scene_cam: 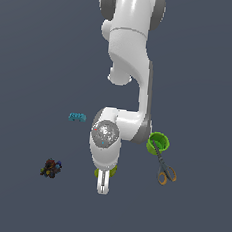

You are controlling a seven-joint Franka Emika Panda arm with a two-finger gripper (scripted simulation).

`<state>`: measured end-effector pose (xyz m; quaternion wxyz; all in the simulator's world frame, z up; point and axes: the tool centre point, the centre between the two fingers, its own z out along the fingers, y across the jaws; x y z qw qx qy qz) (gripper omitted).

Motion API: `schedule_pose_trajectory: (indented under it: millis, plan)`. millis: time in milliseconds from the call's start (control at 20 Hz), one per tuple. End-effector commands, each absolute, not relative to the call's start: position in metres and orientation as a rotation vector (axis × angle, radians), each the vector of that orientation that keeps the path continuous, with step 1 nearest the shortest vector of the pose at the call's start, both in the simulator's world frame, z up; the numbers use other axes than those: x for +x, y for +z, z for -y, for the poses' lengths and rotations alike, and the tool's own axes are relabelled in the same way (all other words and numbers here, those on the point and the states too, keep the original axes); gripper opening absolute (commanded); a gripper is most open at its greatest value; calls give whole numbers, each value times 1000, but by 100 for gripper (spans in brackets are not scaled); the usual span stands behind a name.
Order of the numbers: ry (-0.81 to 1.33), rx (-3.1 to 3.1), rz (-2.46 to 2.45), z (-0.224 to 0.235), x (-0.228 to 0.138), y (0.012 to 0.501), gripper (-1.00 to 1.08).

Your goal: Pick up a designated object from a clutter of objects.

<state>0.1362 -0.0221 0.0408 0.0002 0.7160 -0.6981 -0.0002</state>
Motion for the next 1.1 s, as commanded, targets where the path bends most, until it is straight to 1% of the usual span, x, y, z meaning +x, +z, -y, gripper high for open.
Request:
schedule_pose_trajectory:
  millis: [0,550,800,1050]
  plan:
    - [0,2249,2193,22,136,41,-100]
    - [-1,2249,2193,19,134,45,-100]
    - [-1,2249,2193,11,126,60,-100]
    - [-2,2250,2193,-4,113,84,-100]
